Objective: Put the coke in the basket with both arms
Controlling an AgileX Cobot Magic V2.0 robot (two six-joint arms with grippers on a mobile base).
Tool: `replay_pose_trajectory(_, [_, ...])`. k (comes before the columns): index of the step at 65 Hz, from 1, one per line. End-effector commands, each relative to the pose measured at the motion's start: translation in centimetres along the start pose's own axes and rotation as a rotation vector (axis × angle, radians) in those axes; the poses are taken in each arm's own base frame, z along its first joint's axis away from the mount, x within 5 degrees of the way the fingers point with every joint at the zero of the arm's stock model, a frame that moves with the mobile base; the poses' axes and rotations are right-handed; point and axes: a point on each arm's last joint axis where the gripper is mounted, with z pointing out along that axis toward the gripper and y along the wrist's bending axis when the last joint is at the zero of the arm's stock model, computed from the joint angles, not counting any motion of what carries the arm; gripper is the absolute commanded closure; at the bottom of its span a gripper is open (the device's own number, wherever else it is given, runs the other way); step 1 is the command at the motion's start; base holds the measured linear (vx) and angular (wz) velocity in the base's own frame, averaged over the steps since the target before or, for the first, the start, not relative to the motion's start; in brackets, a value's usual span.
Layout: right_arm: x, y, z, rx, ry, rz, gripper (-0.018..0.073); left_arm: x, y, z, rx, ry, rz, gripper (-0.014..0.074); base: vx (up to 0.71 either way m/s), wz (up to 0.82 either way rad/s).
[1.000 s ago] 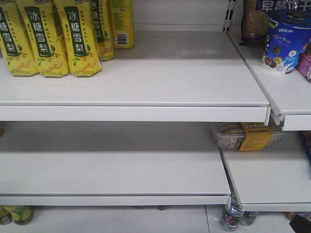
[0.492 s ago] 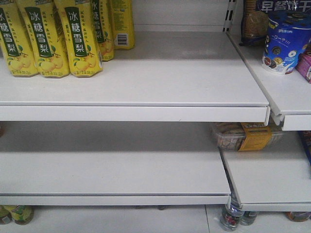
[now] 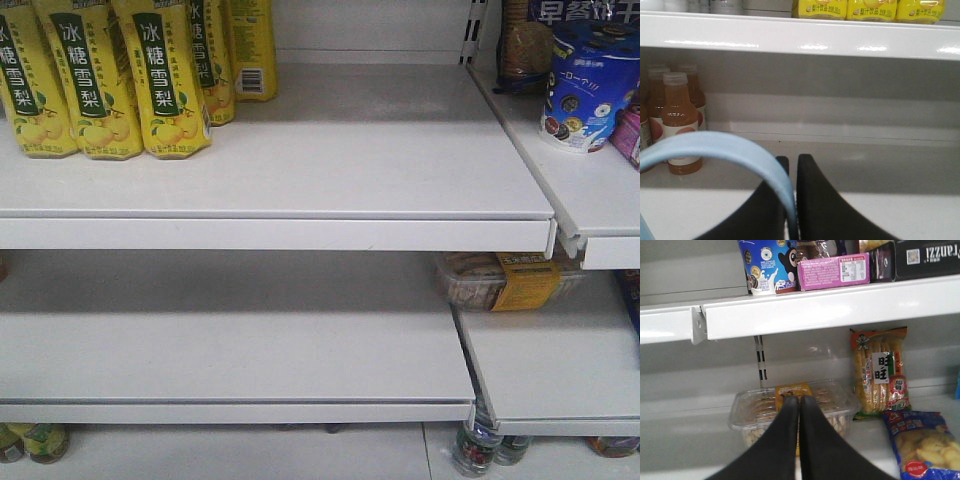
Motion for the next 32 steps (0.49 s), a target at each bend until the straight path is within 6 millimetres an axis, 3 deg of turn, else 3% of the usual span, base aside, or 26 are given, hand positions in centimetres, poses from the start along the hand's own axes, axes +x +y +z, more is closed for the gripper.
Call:
replay_pose_trajectory(1, [-0.51,0.13,-0.11,-0.012,-0.085,-0.047,0.0566,-2.43,-0.2,-0.47,0.006,-0.197,0.088,0.0603,0.0,0.0])
replay_pose_trajectory(32, [-0.57,0.13,-0.12,-0.012,-0.087,-0.046,0.0566,-2.43,-0.2,-0.47,0.006,-0.197,0.088,0.0603,0.0,0.0])
